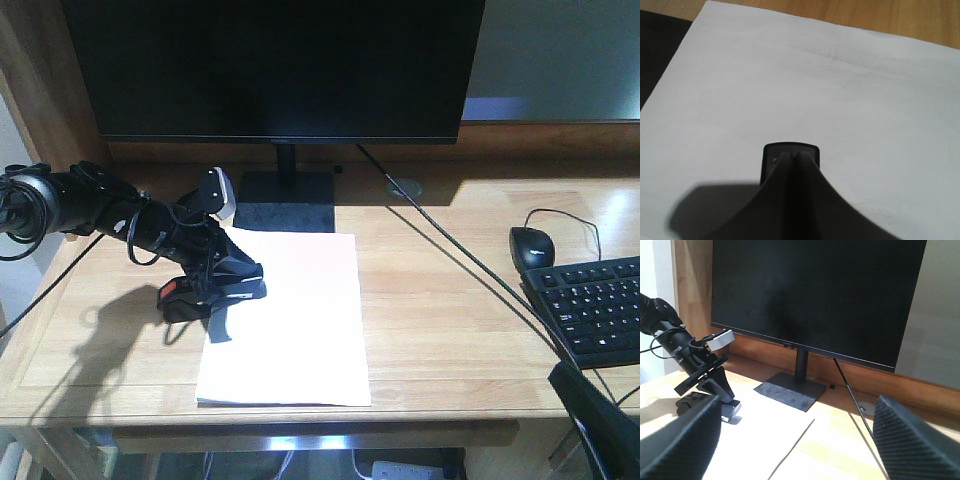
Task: Grab stapler and paper to desk for stapling
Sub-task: 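Open the left gripper off the stapler and raise it away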
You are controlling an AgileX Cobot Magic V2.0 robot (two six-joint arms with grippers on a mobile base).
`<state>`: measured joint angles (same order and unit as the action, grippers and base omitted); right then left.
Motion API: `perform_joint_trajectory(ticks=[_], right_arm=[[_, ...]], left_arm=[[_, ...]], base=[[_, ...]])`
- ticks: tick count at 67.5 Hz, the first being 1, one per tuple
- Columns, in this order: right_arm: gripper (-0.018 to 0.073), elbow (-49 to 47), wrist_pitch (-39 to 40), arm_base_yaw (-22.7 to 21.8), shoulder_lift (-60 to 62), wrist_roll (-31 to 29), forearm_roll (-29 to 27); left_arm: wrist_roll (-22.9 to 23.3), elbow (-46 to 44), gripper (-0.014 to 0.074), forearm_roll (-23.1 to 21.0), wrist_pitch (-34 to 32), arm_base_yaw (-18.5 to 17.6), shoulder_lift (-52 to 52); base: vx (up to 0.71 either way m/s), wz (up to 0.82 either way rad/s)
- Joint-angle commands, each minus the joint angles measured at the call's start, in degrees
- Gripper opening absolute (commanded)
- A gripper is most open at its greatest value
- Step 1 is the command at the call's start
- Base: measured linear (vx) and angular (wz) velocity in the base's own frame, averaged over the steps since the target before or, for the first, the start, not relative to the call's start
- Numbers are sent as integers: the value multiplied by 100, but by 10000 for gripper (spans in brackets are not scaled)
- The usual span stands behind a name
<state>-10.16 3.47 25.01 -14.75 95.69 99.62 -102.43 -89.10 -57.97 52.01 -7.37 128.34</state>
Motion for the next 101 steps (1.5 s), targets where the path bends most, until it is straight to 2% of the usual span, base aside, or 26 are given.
perform_joint_trajectory(ticks=[1,13,25,38,47,54,59,66,77,83,86,91,97,101], right_arm=[[584,-167,-116,-11,-32,-27,122],[584,-167,-116,-11,-32,-27,122],[584,-167,-116,-11,-32,-27,122],[584,-167,-110,-11,-32,-27,117],[584,-167,-110,-11,-32,-27,117],[584,-167,-110,-11,-32,-27,117],[584,-167,-110,-11,-32,-27,117],[584,-167,-110,-11,-32,-27,117],[584,-167,-110,-11,-32,-27,117],[584,-167,-110,-11,-32,-27,117],[584,-167,-110,-11,-32,-27,117],[584,-167,-110,-11,-32,-27,117],[584,-167,-110,-11,-32,-27,117],[584,-167,-110,-11,-32,-27,117]], left_arm=[[188,-51,-6,299,-50,-47,-140],[329,-51,-6,525,-6,-47,-85],[329,-51,-6,524,50,-47,-142],[399,-51,-6,517,-89,-40,-684],[741,-51,-6,523,-344,-21,-1253],[1231,-51,-6,564,-518,23,-1700],[1619,-51,-6,758,-637,84,-2002],[2394,-51,-6,1432,-807,187,-2418],[3962,-51,-6,3041,-867,364,-2987],[4965,-51,-6,3952,-836,477,-3278],[5434,-51,-6,4263,-825,526,-3399],[6474,-51,-6,4661,-788,629,-3626],[7817,-51,-6,4761,-713,728,-3865],[8370,-51,-6,4892,-757,771,-4006]], base=[[0,0],[0,0],[0,0],[0,0],[0,0],[0,0],[0,0],[0,0],[0,0],[0,0],[0,0],[0,0],[0,0],[0,0]])
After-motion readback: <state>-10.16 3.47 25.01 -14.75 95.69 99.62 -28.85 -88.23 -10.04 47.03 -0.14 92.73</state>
